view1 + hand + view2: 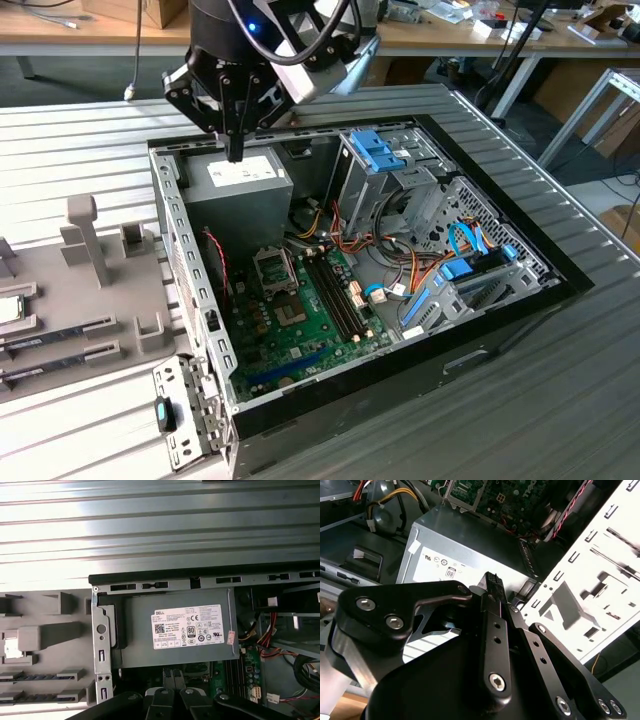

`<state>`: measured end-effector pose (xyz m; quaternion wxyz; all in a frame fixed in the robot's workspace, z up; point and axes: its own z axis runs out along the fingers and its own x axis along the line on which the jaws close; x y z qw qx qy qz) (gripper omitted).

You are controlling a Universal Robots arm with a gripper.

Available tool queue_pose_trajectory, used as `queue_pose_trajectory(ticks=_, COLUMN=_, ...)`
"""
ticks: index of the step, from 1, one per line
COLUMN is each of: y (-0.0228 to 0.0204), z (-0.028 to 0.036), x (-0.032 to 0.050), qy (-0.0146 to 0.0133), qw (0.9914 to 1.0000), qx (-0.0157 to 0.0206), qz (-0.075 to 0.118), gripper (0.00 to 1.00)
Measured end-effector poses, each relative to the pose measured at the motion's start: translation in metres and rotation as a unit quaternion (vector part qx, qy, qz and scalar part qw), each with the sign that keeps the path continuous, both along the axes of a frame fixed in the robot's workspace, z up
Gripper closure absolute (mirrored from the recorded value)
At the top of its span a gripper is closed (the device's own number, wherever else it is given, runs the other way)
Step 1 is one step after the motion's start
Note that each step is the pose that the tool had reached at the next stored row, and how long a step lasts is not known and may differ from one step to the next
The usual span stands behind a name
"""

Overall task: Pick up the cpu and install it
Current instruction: 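Reach for the cpu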

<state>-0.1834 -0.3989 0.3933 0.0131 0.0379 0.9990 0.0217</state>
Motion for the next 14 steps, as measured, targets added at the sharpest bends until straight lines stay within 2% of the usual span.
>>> queue_pose_trajectory(ticks=14, y=0.0, z=0.0, x=-0.0067, qy=0.0, qw=1.0, qx=0.0, qz=0.0, gripper=0.89)
